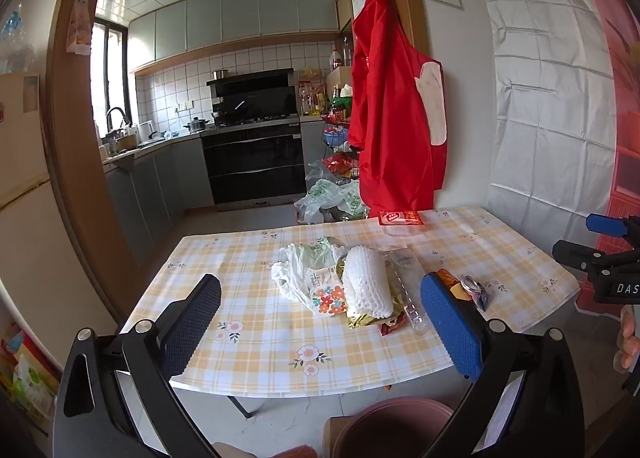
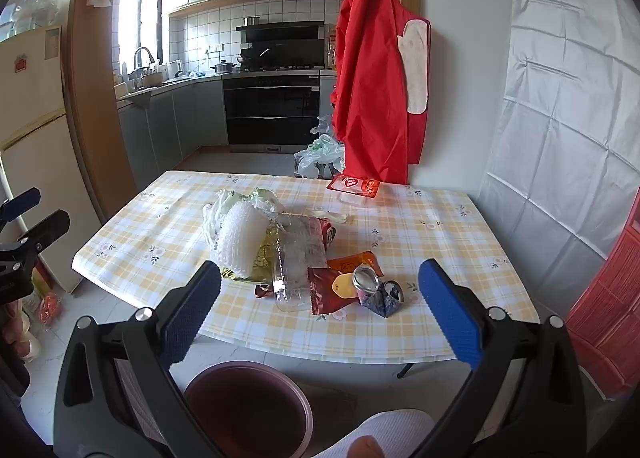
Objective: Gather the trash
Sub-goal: 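Move both grippers toward the trash pile on the table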
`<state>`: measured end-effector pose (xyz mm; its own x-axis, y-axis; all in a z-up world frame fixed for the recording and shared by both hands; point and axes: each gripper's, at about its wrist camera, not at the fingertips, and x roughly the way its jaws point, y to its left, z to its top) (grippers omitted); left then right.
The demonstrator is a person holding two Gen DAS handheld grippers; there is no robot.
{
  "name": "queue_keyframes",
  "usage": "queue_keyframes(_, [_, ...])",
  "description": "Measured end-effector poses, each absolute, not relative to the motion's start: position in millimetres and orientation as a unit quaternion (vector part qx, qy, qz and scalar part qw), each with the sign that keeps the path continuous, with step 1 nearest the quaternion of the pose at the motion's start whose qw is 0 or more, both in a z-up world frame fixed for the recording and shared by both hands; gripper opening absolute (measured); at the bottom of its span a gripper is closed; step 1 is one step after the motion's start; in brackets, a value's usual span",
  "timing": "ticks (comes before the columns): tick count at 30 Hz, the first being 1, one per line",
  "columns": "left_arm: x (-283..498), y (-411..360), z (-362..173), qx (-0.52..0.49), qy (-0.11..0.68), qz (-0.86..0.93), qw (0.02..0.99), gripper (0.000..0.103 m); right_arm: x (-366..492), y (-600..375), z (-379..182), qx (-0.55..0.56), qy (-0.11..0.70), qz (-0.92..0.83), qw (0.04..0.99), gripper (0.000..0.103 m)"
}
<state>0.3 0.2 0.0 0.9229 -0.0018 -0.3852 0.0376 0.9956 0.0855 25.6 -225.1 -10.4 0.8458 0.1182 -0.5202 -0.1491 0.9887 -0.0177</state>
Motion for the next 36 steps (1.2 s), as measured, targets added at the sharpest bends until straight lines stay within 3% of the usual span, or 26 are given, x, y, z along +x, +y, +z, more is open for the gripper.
queue_keyframes(21, [19, -1, -25, 0.040, 0.228, -0.026, 0.972, 0.098, 39, -236, -27, -0.014, 0.281, 0.071, 0.957, 0.097])
queue_keyframes(36, [81, 10, -126, 0.020, 0.320, -0.040, 0.946, 0.098, 91, -244, -131, 0.001, 0.367, 0.093, 0.925, 0.098])
